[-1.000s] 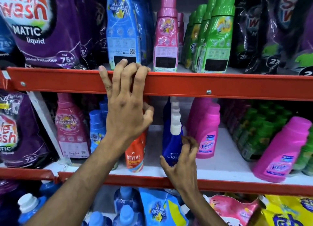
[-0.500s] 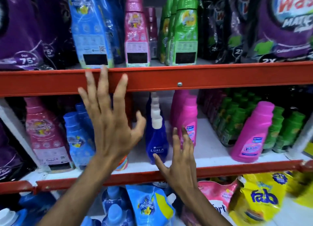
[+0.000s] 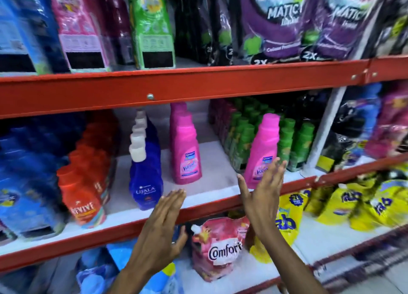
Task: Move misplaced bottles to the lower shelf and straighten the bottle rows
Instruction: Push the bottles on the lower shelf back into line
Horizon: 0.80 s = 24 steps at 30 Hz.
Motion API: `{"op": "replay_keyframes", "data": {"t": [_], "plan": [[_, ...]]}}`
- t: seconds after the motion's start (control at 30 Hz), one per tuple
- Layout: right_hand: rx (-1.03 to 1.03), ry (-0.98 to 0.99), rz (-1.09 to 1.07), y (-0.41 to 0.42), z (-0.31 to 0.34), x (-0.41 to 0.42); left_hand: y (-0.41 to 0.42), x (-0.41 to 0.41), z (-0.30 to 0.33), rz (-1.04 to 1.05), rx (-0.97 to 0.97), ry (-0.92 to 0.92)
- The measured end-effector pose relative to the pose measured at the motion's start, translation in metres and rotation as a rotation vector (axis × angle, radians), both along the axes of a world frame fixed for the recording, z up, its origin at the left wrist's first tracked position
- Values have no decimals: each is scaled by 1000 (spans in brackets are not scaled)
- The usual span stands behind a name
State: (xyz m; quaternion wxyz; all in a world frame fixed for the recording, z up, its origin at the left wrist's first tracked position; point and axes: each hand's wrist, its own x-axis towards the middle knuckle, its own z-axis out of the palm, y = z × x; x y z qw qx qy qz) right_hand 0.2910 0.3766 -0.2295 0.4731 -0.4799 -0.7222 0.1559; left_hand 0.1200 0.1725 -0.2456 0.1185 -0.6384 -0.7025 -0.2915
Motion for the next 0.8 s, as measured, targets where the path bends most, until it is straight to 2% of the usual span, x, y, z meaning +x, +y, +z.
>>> {"op": "replay_keyframes", "data": {"t": [0.27,0.4,0.8], "plan": [[-84,11,-68,25,-2,3,-4,-11,-18,55,-130,61],[-57,20,-57,29,2,3,-11,-12,-21,72,-148,39],[-42,56,299,-44,15,-59,-30,-25,-21,63,-76,71]]}}
